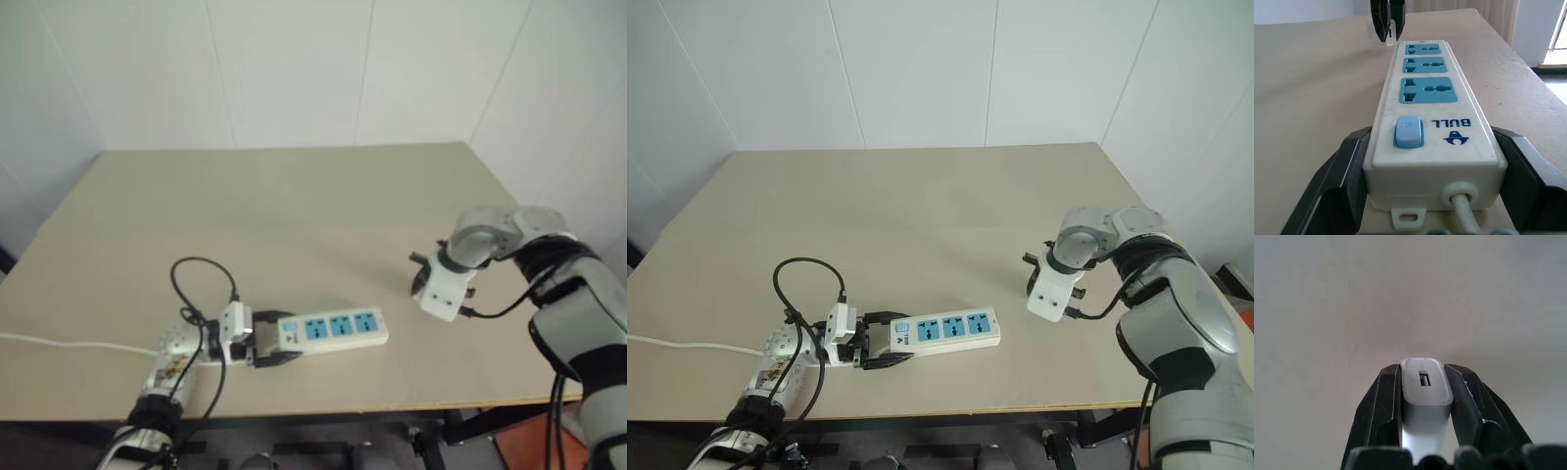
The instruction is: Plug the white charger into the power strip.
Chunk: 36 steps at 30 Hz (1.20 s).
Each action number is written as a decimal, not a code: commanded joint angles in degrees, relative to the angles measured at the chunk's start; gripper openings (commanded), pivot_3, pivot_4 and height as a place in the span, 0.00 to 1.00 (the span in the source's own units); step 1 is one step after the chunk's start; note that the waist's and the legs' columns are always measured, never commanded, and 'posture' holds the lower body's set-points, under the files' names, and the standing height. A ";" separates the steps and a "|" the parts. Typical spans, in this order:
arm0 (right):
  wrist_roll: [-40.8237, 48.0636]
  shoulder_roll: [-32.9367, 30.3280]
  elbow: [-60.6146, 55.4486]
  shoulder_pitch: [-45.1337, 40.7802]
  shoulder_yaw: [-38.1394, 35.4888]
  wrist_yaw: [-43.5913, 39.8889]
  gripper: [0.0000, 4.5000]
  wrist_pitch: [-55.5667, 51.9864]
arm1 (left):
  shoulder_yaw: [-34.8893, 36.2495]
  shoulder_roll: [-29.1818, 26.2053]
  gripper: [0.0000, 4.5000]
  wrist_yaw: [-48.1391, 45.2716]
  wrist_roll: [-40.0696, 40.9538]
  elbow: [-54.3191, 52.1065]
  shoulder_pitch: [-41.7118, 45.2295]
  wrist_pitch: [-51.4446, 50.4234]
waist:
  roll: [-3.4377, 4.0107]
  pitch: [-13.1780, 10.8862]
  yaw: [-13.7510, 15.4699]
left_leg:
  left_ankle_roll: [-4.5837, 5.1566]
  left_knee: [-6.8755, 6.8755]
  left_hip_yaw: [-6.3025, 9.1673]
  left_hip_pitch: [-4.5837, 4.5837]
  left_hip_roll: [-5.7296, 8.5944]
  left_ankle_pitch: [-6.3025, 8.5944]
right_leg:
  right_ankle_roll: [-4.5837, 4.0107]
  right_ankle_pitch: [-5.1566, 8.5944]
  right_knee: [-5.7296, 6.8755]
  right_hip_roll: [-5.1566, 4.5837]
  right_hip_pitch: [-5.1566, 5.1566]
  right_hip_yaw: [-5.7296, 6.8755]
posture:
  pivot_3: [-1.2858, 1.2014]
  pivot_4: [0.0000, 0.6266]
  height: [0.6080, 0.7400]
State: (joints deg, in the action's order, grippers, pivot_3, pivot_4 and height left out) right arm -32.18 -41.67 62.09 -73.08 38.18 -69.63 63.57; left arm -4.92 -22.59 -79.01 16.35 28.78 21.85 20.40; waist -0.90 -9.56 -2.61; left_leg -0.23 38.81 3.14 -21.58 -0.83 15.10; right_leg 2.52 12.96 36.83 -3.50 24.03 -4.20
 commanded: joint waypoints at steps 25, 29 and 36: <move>67.13 15.98 -68.17 47.35 -41.19 6.78 0.26 -76.77 | -0.15 -2.76 0.73 -8.59 -0.68 15.84 11.01 2.15 | -0.03 0.01 -0.02 | 0.01 0.05 0.10 -0.18 0.00 0.00 | 0.03 0.01 0.01 0.05 0.07 0.05 | 0.52 0.24 1.00; 66.34 19.61 -61.89 43.85 -38.57 1.76 0.26 -72.62 | 0.00 -2.61 0.73 -9.13 -1.06 17.54 11.72 3.27 | -0.03 0.01 -0.11 | 0.01 0.10 0.09 -0.12 0.00 0.00 | 0.04 -0.01 0.07 0.06 0.04 0.04 | 0.52 0.24 1.00; 64.90 24.24 -51.76 38.03 -35.70 -6.65 0.26 -67.12 | 0.18 -2.24 0.73 -9.33 -0.55 17.14 10.92 1.59 | -0.03 0.02 -0.09 | 0.01 0.05 0.10 -0.10 -0.01 0.00 | 0.03 0.00 0.06 0.08 0.06 0.04 | 0.52 0.24 1.00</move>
State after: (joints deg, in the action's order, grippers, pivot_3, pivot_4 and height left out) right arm 32.72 -17.59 9.39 -33.19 2.30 -73.96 -5.64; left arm -4.92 -24.28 -88.30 16.76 45.76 33.39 22.81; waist -0.93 -9.54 -2.70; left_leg -0.22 38.87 3.23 -21.69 -0.84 15.10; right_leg 2.55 12.95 36.89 -3.42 24.10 -4.16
